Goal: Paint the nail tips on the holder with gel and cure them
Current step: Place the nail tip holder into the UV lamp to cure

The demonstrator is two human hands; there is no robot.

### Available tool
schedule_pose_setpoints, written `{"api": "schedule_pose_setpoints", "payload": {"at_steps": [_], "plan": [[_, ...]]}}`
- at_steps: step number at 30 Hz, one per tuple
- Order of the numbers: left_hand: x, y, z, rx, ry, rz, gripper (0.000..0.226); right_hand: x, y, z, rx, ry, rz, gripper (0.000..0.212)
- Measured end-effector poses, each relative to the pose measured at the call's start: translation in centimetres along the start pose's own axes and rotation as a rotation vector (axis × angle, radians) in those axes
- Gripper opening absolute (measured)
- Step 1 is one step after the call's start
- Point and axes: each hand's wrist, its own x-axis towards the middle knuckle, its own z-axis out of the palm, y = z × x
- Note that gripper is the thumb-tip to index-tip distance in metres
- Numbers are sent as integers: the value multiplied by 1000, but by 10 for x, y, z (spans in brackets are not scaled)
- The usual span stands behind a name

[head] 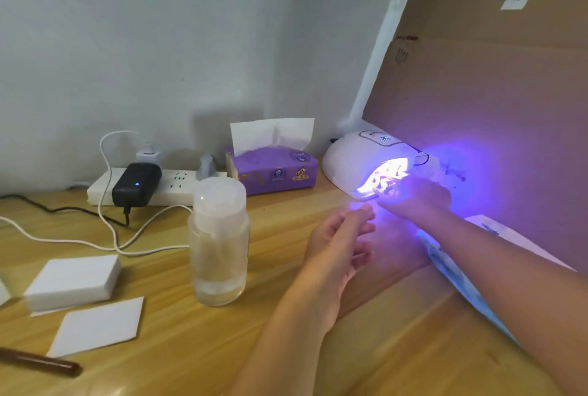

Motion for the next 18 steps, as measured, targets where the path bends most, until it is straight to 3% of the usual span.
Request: {"api": "schedule_pose_setpoints", "payload": {"at_steps": [2, 7, 13, 18], "plan": [[-2, -1, 0, -2, -3, 6, 12, -8, 8, 0, -60, -9, 13, 35], [-9, -3, -2, -9, -6, -2, 13, -28, 15, -2, 89, -109, 111, 47], [-9, -3, -9, -36, 4, -9, 17, -29, -5, -9, 99, -128, 249, 39], [-2, -6, -10, -14, 11, -9, 30, -21, -7, -1, 156, -97, 230, 36]]}}
